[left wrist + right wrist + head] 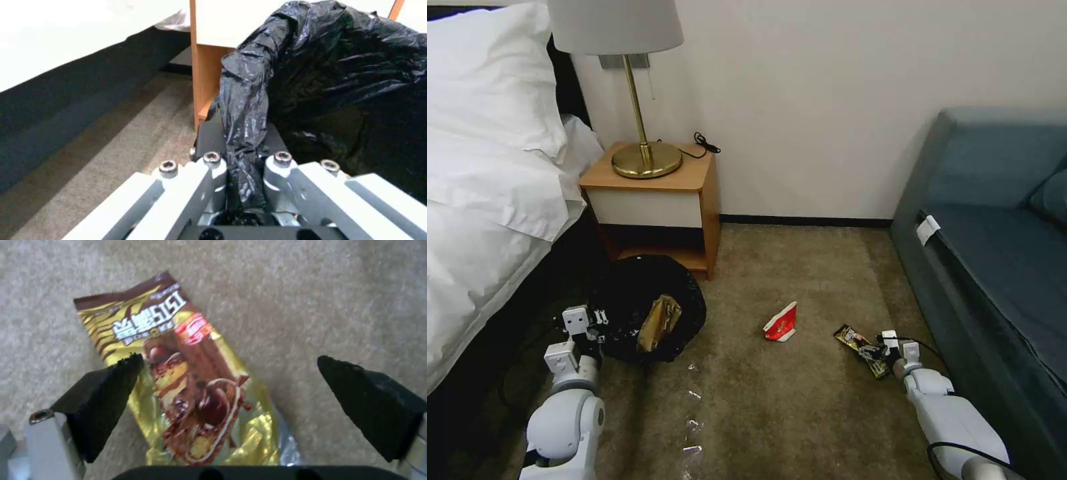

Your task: Pick up the trash bin, then pick up the garbage on the floor and place it into the trash bin.

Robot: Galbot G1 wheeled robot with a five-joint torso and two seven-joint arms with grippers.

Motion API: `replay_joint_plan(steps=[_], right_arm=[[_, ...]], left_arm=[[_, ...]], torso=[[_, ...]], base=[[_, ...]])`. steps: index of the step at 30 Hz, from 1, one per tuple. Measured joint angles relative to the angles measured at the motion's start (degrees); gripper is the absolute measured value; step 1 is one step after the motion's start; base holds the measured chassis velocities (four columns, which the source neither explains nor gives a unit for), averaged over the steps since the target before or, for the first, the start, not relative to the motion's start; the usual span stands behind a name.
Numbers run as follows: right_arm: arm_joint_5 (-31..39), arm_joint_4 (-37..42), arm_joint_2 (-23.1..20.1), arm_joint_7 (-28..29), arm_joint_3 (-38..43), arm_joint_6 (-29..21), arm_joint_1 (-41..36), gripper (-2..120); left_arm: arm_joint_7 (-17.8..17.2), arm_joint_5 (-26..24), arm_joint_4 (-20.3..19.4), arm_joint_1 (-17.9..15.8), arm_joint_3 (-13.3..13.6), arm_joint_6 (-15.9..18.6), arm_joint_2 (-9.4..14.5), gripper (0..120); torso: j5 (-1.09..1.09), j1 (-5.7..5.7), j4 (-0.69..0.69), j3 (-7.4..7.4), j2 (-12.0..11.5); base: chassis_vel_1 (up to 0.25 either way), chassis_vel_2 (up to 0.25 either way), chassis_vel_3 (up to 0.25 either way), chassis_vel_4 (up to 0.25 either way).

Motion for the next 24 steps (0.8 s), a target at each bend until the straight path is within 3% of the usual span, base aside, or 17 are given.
replay_joint_plan(steps=[16,24], right_arm=[[-1.8,-3.5,2.8,0.2,0.4,0.3,2.0,100],[-1.7,-3.5,2.7,0.0,0.8,1.0,1.1,76]], left_arm=[[0.2,-0.8,-0.8,0.5,-1.6,0.0,0.5,4],[0.2,-1.0,-0.9,0.4,-1.4,0.0,0.6,4]], torso=[[0.00,0.00,0.01,0.00,0.0],[0.00,0.00,0.01,0.00,0.0]], base=[[0.000,0.000,0.000,0.000],[0.000,0.000,0.000,0.000]])
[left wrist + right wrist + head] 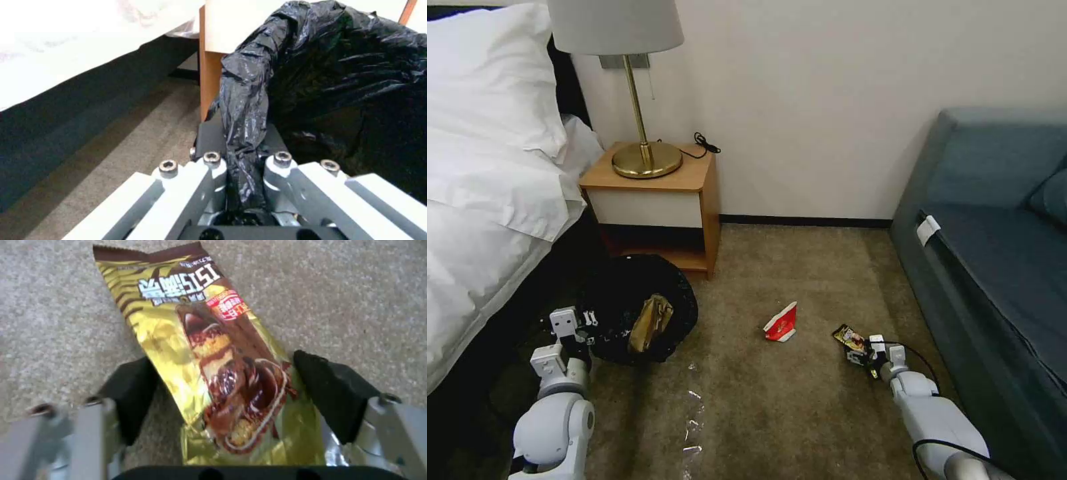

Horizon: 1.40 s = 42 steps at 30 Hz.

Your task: Pick up the trash bin, then pick up the garbage on the floor and place it into the trash bin.

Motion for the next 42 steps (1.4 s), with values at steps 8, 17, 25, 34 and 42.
replay_joint_plan(steps=[8,17,25,34,42], right_arm=[[0.8,0.2,-0.2,-0.1,0.2,0.4,-0.6,44],[0.7,-0.3,0.2,0.0,0.2,0.4,-0.4,11],[0.5,-0.4,0.2,0.0,0.2,0.4,-0.4,0],[1.6,2.3,-0.1,0.1,0.3,0.8,-2.4,0],[6.7,15.3,-1.7,0.9,-0.5,2.6,-8.0,0]], left_arm=[[0.1,-0.3,0.2,-0.4,0.2,0.0,0.2,4],[0.1,-0.9,0.8,-1.0,-0.1,0.0,0.5,4],[0.1,-1.1,1.3,-1.4,-0.1,0.0,0.5,4],[0.1,-0.9,1.4,-1.5,0.2,0.0,0.2,4],[0.1,-0.3,1.8,-1.3,0.5,-0.1,-0.3,4]], torso=[[0.01,0.00,0.01,-0.01,0.0],[0.00,0.00,0.00,0.00,0.0],[0.00,0.00,-0.01,0.00,0.0],[0.02,0.00,-0.01,0.01,0.0],[0.00,0.00,-0.02,0.01,0.0]], base=[[0.000,0.000,0.000,0.000],[0.000,0.000,0.000,0.000],[0.000,0.000,0.000,0.000],[0.000,0.000,0.000,0.000],[0.000,0.000,0.000,0.000]])
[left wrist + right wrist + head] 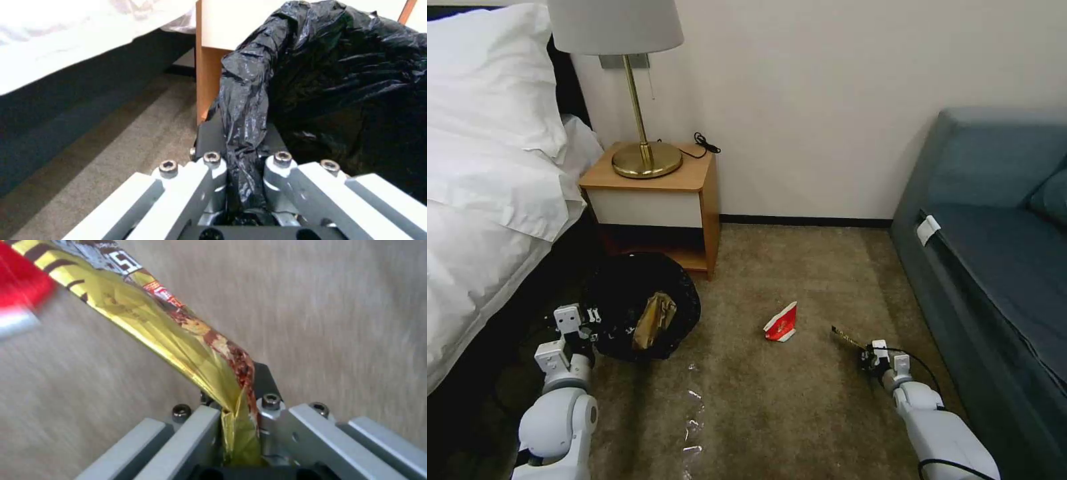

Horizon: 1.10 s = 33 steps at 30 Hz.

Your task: Pick up the trash bin, then pick up the garbage on the floor and place it into the trash bin.

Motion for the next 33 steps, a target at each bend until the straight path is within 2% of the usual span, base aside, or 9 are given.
replay_joint_plan(steps=[4,7,15,16,19,22,24,33], right_arm=[[0.0,3.3,0.5,1.1,-1.0,3.6,-0.5,0],[-1.6,6.1,1.7,3.4,-3.3,8.2,-0.4,0],[-5.2,15.4,2.5,6.7,-10.4,10.6,2.1,0],[-5.2,15.4,2.5,6.7,-10.4,10.6,2.1,0],[-2.7,21.9,3.0,11.4,-17.3,9.9,5.8,0],[-2.0,23.9,3.4,12.5,-19.1,9.5,6.7,0],[-0.3,29.1,4.6,15.2,-23.7,8.2,8.7,0],[5.2,39.1,6.3,22.2,-33.7,4.8,10.5,0]], left_arm=[[0.0,0.4,0.2,-0.1,0.5,0.0,-0.3,4],[0.0,0.9,0.7,-0.1,1.0,-0.2,-0.6,4],[0.0,1.4,1.4,-0.7,1.9,-0.3,-0.8,4],[0.0,1.4,1.4,-0.7,1.9,-0.3,-0.8,4],[0.0,1.7,2.1,-1.5,2.5,-0.3,-1.0,4],[-0.1,1.8,2.4,-1.7,2.7,-0.3,-1.1,4],[0.0,2.0,3.0,-2.0,3.1,-0.4,-1.3,4],[-0.1,2.2,3.4,-2.4,3.6,-0.4,-1.5,4]], torso=[[-0.01,0.00,0.00,0.00,0.0],[0.02,0.00,0.01,0.00,0.0],[-0.02,0.00,0.02,-0.01,0.0],[-0.02,0.00,0.02,-0.01,0.0],[-0.02,0.00,0.03,0.00,0.0],[-0.01,0.00,0.02,0.00,0.0],[-0.02,0.00,0.03,0.00,0.0],[-0.01,0.00,0.02,0.00,0.0]], base=[[0.000,0.000,0.000,0.000],[0.000,0.000,0.000,0.000],[0.000,0.000,0.000,0.000],[0.000,0.000,0.000,0.000],[0.000,0.000,0.000,0.000],[0.000,0.000,0.000,0.000],[0.000,0.000,0.000,0.000],[0.000,0.000,0.000,0.000]])
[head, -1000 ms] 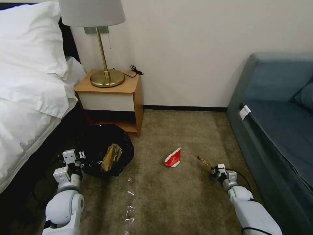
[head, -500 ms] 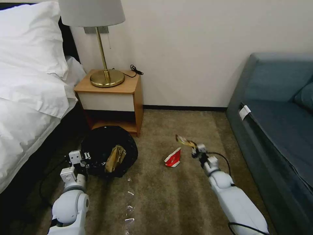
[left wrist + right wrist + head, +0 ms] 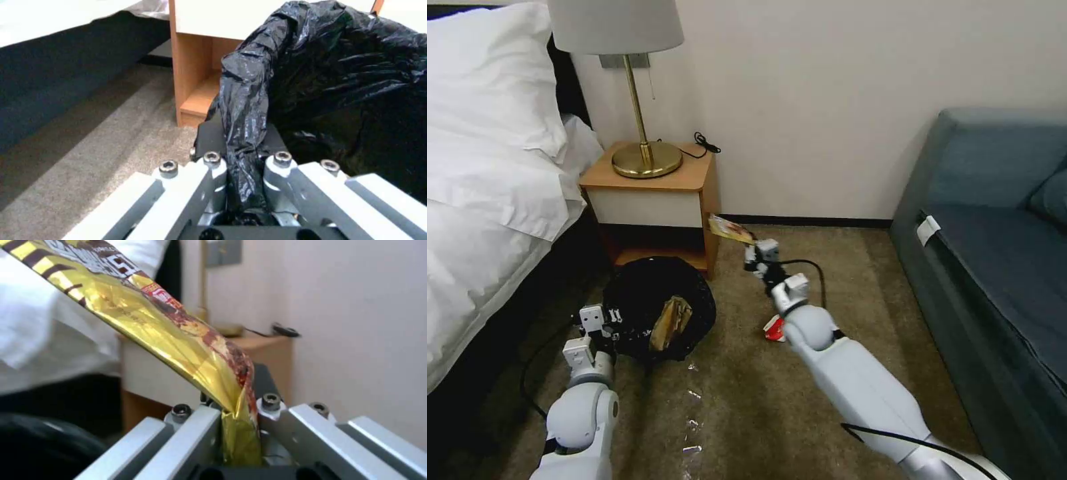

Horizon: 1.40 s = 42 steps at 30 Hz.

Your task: Pick up the trash bin, then pick up the garbage on the floor and place it into the trash bin.

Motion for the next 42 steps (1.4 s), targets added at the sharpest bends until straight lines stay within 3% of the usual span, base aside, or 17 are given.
replay_joint_plan(steps=[6,12,28,38,42], right_arm=[[5.5,6.3,1.8,7.4,-6.5,-2.4,0.0,0],[7.4,7.5,4.6,10.4,-9.8,-2.6,0.3,0],[7.3,-0.4,11.3,9.0,-10.4,1.4,-5.8,0],[3.9,-3.0,12.4,8.4,-9.7,2.7,-9.5,0],[3.2,-3.0,12.3,8.4,-9.7,2.7,-9.6,7]], left_arm=[[0.0,0.0,0.0,0.0,0.2,0.0,-0.2,4],[-0.3,-0.3,-0.2,0.0,0.6,0.0,-0.4,4],[-3.2,-4.0,-1.8,-0.6,3.4,2.1,-1.3,4],[-3.4,-3.8,-1.9,-0.6,3.5,2.1,-1.4,4],[-3.4,-3.8,-1.9,-0.6,3.4,2.1,-1.4,4]], torso=[[0.01,0.00,0.00,0.00,0.0],[0.01,0.00,0.00,0.00,0.0],[0.01,0.00,0.00,0.00,0.0],[0.02,0.00,0.00,0.00,0.0],[0.02,0.00,0.00,-0.01,0.0]], base=[[0.000,0.000,0.000,0.000],[0.000,0.000,0.000,0.000],[0.000,0.000,0.000,0.000],[0.000,0.000,0.000,0.000],[0.000,0.000,0.000,0.000]])
